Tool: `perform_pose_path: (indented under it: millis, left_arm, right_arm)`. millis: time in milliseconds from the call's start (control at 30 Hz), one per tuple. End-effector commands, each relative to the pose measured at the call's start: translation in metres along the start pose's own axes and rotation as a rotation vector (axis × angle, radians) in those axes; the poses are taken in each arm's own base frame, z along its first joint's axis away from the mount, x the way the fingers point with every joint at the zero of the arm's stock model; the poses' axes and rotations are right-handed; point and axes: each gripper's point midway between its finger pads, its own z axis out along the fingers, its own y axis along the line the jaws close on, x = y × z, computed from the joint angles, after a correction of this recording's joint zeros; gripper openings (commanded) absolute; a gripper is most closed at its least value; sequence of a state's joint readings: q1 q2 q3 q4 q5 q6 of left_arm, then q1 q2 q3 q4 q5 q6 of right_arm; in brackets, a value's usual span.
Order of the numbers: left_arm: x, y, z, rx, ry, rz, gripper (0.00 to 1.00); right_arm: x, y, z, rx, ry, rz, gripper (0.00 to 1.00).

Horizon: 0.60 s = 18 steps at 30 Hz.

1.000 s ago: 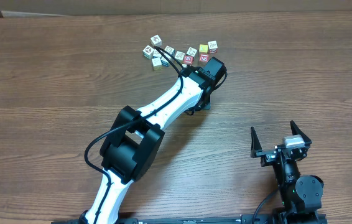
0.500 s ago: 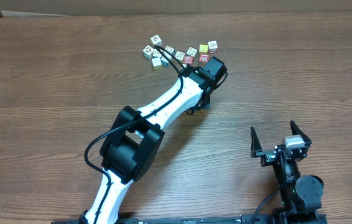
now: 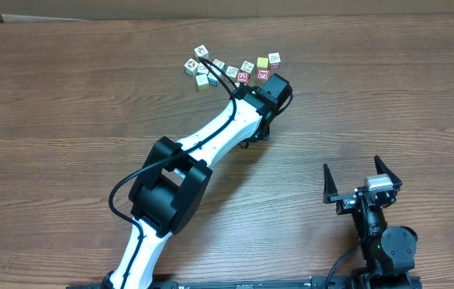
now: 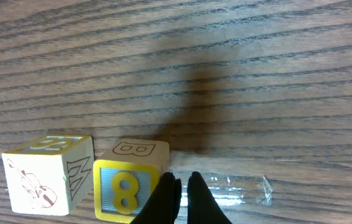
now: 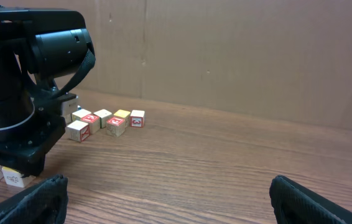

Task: Form a horizontal line

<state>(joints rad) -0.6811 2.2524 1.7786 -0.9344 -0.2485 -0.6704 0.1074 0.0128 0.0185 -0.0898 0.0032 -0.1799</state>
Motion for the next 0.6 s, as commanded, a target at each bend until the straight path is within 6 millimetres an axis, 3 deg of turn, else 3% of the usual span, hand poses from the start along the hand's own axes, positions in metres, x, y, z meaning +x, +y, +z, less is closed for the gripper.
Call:
perform_pose_path:
  millis: [0,567]
  left_arm:
    - [0.0045,0.0040,0.0087,-0.034,0.005,0.024,0.04]
    - [0.0018,0.0110,0.0103,-0.043,0.010,-0.021,0.04]
  right_arm:
    - [0.0014,0.0021,0.0001,-0.009,-0.006,-0.002,1.00]
    - [0.0014,0.0021,0.0001,-0.009,-0.006,-0.002,1.00]
